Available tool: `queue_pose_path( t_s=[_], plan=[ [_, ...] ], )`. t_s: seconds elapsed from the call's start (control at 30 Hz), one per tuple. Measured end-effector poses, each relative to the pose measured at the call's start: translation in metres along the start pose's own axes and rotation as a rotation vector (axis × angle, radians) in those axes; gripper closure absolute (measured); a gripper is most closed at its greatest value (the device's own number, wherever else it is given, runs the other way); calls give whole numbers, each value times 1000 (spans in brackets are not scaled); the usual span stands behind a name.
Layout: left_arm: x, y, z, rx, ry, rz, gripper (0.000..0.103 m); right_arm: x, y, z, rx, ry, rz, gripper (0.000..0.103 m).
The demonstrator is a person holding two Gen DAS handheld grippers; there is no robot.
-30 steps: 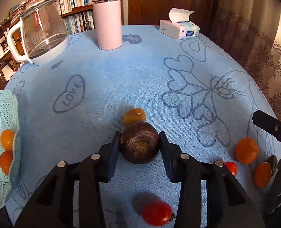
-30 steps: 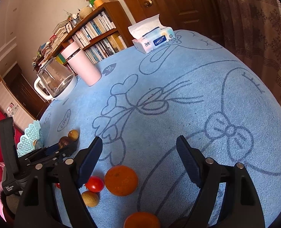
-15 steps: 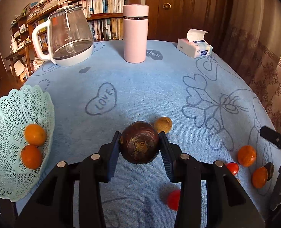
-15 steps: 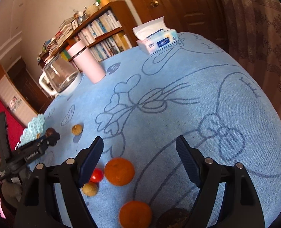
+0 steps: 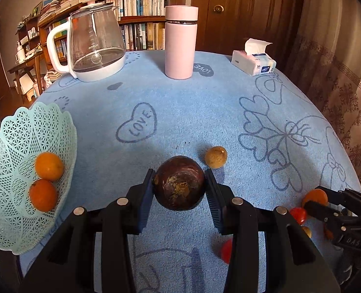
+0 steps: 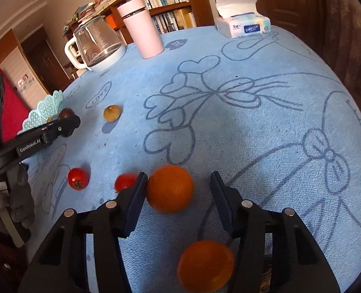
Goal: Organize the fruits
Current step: 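Lift the dark brown fruit with the left tool while the right tool grasps an orange, then carry the dark brown fruit into the green basket and open the left tool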
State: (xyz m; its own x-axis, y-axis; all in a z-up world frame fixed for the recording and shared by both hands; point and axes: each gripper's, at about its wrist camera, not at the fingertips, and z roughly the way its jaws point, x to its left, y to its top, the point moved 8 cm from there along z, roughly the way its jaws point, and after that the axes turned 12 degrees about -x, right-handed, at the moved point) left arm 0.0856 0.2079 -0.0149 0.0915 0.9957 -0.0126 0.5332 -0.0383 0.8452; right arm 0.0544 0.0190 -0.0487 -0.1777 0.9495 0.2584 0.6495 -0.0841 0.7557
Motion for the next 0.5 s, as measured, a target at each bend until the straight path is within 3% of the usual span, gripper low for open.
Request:
queue_pose_path(
  t_s=[0.13, 0.5],
  plan=[
    [1, 0, -1, -5, 3, -2, 61, 6, -2, -1, -3, 21, -9, 65],
    [9, 5, -9, -28, 17, -18, 61, -6, 6, -9, -44, 0, 60, 65]
  ],
)
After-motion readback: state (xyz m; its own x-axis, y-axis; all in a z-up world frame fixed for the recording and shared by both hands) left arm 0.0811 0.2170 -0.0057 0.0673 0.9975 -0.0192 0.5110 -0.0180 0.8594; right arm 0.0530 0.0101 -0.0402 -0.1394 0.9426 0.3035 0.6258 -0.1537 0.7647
